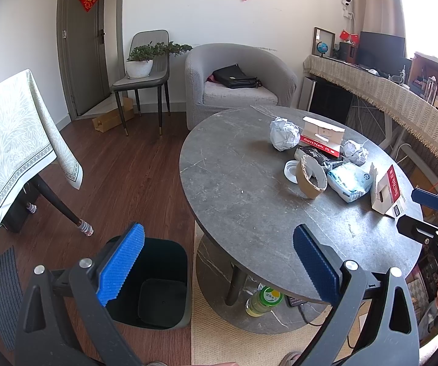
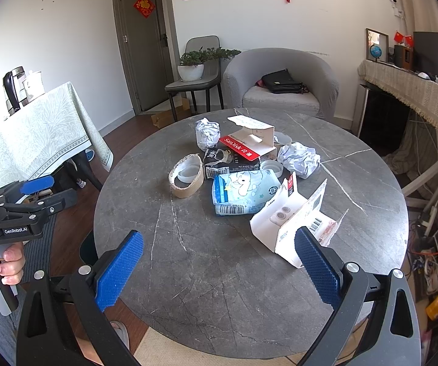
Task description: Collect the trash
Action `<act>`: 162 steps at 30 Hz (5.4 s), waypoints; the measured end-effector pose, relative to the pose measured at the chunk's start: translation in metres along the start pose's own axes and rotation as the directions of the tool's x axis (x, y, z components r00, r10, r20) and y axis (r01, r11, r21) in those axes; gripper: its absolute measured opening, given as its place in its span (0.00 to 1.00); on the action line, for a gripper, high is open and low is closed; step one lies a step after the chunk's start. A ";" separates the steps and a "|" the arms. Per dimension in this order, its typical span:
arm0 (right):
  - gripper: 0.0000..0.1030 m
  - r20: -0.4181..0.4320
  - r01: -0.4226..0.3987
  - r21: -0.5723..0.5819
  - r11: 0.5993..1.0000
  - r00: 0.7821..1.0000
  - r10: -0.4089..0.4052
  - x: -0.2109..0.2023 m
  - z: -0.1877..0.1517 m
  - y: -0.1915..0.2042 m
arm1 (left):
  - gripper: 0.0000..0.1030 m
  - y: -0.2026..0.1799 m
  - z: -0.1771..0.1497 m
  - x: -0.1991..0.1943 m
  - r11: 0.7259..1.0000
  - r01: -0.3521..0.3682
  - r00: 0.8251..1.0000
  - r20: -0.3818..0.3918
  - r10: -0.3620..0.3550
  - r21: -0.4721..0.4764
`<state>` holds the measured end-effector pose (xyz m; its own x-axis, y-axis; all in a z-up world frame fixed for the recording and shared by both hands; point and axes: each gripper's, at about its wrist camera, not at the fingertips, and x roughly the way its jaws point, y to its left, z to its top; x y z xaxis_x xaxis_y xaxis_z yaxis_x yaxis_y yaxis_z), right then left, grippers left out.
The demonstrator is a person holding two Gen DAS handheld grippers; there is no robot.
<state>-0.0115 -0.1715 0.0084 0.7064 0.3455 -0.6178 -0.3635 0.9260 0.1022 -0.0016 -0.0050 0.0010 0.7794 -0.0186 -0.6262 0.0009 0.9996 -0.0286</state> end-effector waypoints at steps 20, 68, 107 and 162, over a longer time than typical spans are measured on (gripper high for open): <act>0.97 0.002 0.000 0.004 1.000 1.000 0.000 -0.001 0.000 0.000 | 0.97 -0.003 -0.001 0.000 1.000 0.008 1.000 -0.001 -0.008 -0.001; 0.92 -0.022 0.077 0.049 0.996 0.997 -0.076 0.011 -0.004 -0.028 | 0.67 -0.047 0.009 0.029 0.976 0.177 0.984 -0.046 -0.172 0.124; 0.49 -0.015 0.026 0.150 0.988 1.000 -0.024 0.003 -0.008 -0.047 | 0.52 -0.108 0.040 0.102 0.976 0.152 0.987 -0.073 -0.142 0.157; 0.02 -0.090 0.295 0.197 0.935 0.955 -0.283 0.049 0.006 -0.053 | 0.40 -0.014 0.048 0.044 0.976 0.211 0.977 0.021 -0.212 0.046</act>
<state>0.0461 -0.2024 -0.0223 0.7226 0.0546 -0.6891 -0.0119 0.9977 0.0665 0.0625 -0.0189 0.0116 0.7744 -0.2299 -0.5894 0.1945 0.9730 -0.1240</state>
